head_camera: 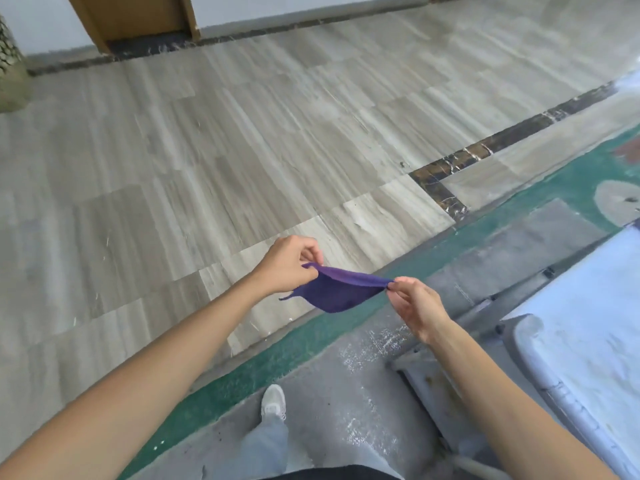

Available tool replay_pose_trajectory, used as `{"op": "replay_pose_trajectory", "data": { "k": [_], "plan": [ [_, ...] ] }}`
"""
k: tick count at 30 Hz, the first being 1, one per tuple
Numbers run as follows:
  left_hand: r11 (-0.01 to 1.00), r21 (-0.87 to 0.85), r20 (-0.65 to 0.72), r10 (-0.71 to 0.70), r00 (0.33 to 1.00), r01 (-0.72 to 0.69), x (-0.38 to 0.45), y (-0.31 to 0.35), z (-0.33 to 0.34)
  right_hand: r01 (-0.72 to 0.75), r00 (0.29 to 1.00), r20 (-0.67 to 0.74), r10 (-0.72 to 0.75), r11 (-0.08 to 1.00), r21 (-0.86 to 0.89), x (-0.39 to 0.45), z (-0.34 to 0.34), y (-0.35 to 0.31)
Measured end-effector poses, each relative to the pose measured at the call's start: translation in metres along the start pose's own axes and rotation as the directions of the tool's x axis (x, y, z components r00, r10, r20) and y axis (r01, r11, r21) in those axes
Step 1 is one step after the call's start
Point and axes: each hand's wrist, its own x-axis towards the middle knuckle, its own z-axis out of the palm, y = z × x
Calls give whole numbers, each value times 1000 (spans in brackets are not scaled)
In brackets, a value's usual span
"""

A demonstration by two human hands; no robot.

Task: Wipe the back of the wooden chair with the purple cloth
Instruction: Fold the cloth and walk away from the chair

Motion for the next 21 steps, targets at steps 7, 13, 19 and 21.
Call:
{"op": "replay_pose_trajectory", "data": {
  "k": [7, 13, 19, 21],
  "plan": [
    [965, 92, 92, 239, 967, -247, 117, 62, 0, 261, 909, -301, -286, 958, -123, 9, -14, -70],
    [894, 18, 142, 440, 886, -447, 174, 131, 38, 380, 791, -457, -407, 912, -154, 5, -58, -112],
    [756, -131, 275, 649, 709, -641, 221, 234, 104, 515, 635, -648, -421, 856, -51, -6, -139, -146],
    [714, -178, 332, 691, 641, -677, 229, 267, 126, 559, 583, -713, -390, 829, 4, -13, -162, -158]
  ]
}}
